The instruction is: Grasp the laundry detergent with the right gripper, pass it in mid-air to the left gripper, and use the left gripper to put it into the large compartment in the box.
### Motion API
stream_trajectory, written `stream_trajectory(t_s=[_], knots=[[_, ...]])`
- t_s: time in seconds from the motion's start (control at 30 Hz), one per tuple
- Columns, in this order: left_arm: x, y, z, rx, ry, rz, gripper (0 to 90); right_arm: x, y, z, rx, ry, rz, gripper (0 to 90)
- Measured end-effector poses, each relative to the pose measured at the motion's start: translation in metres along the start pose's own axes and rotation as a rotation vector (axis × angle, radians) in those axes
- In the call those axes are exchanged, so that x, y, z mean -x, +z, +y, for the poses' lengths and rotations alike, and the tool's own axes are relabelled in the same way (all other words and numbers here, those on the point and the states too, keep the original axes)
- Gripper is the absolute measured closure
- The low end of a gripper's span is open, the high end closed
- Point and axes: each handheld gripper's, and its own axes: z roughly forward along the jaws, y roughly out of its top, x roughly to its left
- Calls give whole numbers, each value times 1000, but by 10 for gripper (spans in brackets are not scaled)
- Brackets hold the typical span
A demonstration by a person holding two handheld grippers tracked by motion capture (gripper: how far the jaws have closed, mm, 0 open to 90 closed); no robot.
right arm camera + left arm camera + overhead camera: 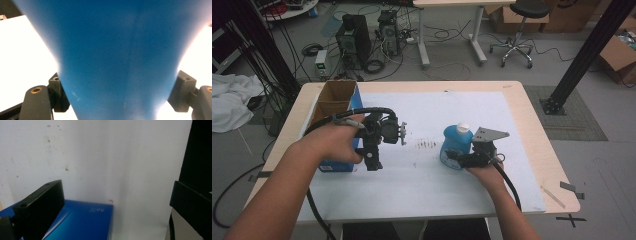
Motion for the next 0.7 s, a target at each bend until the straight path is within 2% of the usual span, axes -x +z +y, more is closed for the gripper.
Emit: stream_trajectory(t_s=[0.27,0.7], knots=[[0,0,1,-2,1,1,1,-1,0,-1,12,-4,3,266],[-1,1,1,-3,2,1,1,-2,-1,-2,14,-14,-18,326]])
